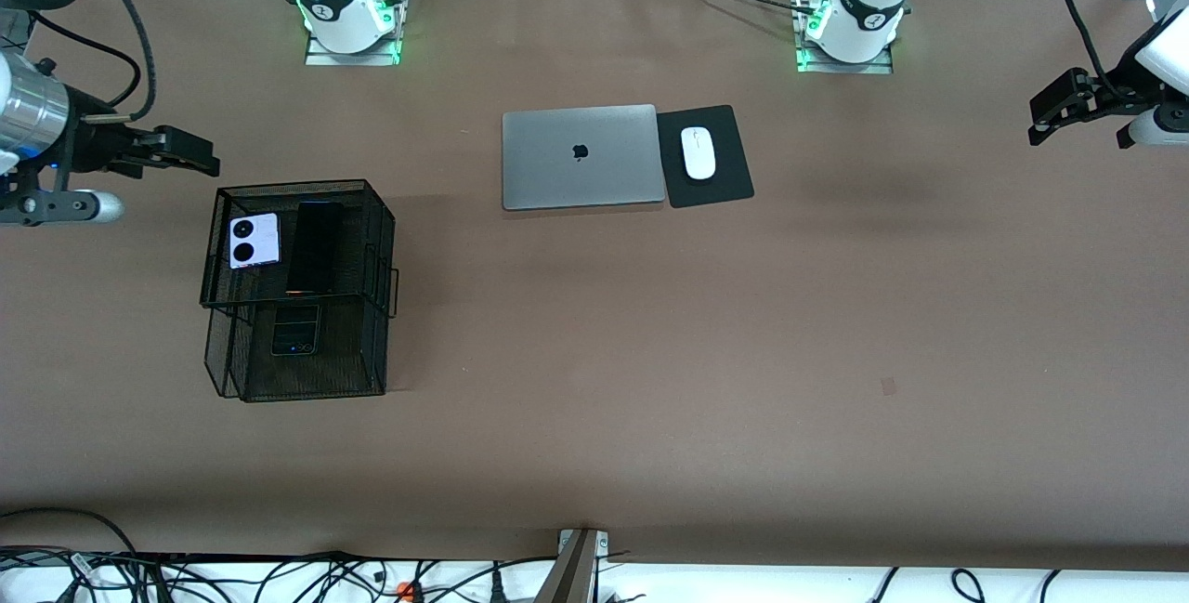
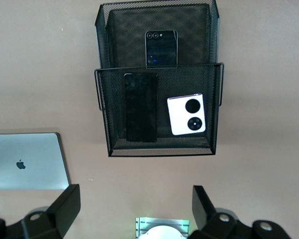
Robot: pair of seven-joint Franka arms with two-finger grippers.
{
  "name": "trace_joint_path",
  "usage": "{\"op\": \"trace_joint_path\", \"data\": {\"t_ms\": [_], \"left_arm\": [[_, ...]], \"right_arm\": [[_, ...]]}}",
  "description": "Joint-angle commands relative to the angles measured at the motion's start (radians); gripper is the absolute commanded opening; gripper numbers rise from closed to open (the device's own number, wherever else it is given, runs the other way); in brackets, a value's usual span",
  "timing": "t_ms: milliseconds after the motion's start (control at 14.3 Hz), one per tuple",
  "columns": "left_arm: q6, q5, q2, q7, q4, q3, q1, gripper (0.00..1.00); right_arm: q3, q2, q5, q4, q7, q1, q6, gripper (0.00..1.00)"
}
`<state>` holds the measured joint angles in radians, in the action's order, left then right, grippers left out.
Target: Place phones with both arms
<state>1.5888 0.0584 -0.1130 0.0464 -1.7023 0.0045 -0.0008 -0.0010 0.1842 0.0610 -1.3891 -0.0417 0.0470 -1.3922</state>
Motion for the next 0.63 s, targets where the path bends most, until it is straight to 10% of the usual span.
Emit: {"op": "trace_joint_path", "data": {"t_ms": [0,561], "left_arm": [[-0.023,-0.015,0.007,0.009,0.026,0.0,0.007,1.0],[-0.023,-0.015,0.007,0.009,0.026,0.0,0.007,1.0]], "right_arm": [[0.174,-0.064,-0.026,-0.093,-0.007,-0.163,-0.076,0.99],[0.219,-0.075,-0.05,-0.099,-0.007,-0.202,-0.085,0.99]]}}
